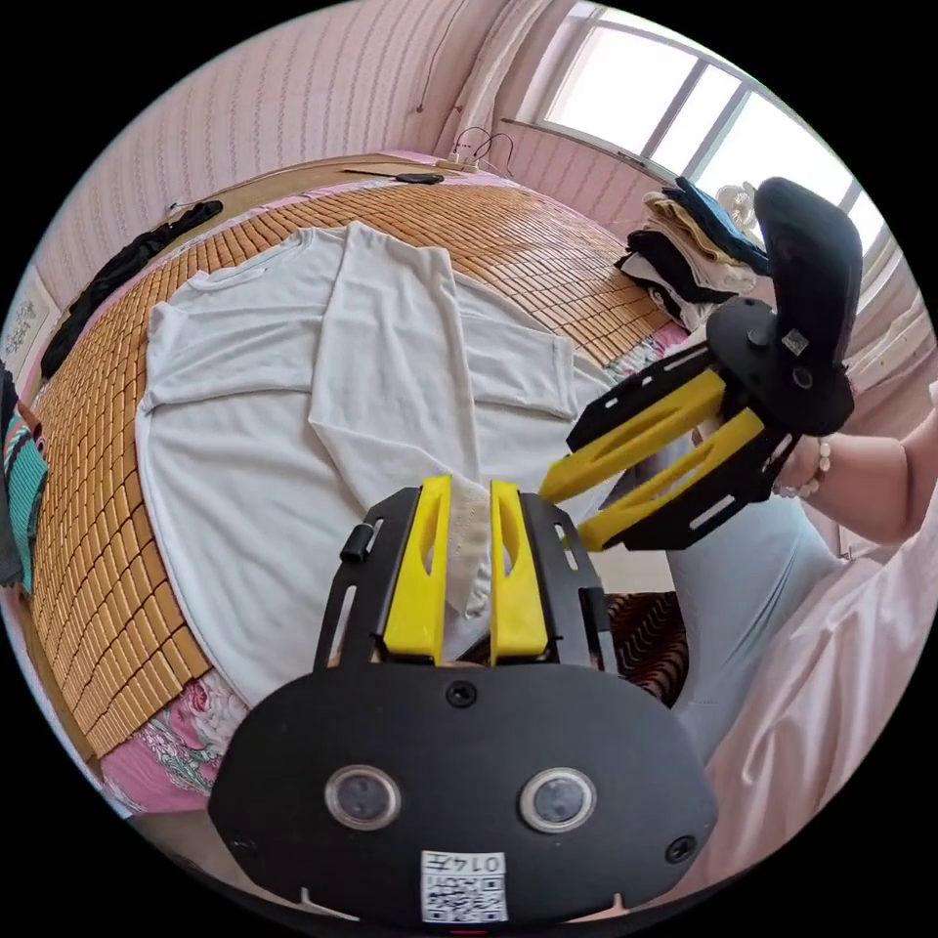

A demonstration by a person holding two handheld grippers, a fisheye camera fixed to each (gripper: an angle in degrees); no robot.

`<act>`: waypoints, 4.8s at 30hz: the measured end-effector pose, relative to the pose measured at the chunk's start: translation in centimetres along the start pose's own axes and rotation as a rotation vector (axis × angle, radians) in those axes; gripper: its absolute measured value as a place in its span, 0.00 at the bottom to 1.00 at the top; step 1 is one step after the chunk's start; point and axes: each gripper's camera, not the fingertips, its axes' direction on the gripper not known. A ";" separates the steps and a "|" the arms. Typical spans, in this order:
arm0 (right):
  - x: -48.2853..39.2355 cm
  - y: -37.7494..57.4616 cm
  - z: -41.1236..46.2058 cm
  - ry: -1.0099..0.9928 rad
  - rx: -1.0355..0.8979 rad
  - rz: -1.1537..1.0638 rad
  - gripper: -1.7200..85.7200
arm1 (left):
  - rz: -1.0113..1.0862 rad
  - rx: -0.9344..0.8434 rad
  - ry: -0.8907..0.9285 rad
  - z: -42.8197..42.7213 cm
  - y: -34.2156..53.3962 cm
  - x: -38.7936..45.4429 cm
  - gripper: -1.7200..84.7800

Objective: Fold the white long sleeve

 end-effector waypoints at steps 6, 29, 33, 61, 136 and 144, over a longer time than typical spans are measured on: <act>4.2 -2.9 -0.4 0.078 0.089 0.226 0.04 | -0.062 0.005 -0.003 -1.4 0.4 -1.6 0.01; 2.8 -7.4 2.4 -0.070 -0.128 0.065 0.02 | -0.154 -0.229 -0.056 -4.9 1.6 -7.4 0.01; 3.3 -7.1 1.7 -0.081 -0.098 0.066 0.02 | -0.169 -0.235 -0.018 -5.7 1.8 -8.5 0.01; 41.8 -17.3 -10.4 0.287 0.033 0.487 0.08 | -0.492 0.138 -0.065 -7.0 -15.7 -42.1 0.12; 21.8 8.8 -8.3 0.001 -0.026 0.363 0.07 | -0.223 -0.025 0.149 -6.2 0.8 -16.4 0.06; 18.0 11.0 -8.8 -0.169 -0.134 0.193 0.04 | -0.075 -0.108 0.247 -7.9 3.6 -13.0 0.04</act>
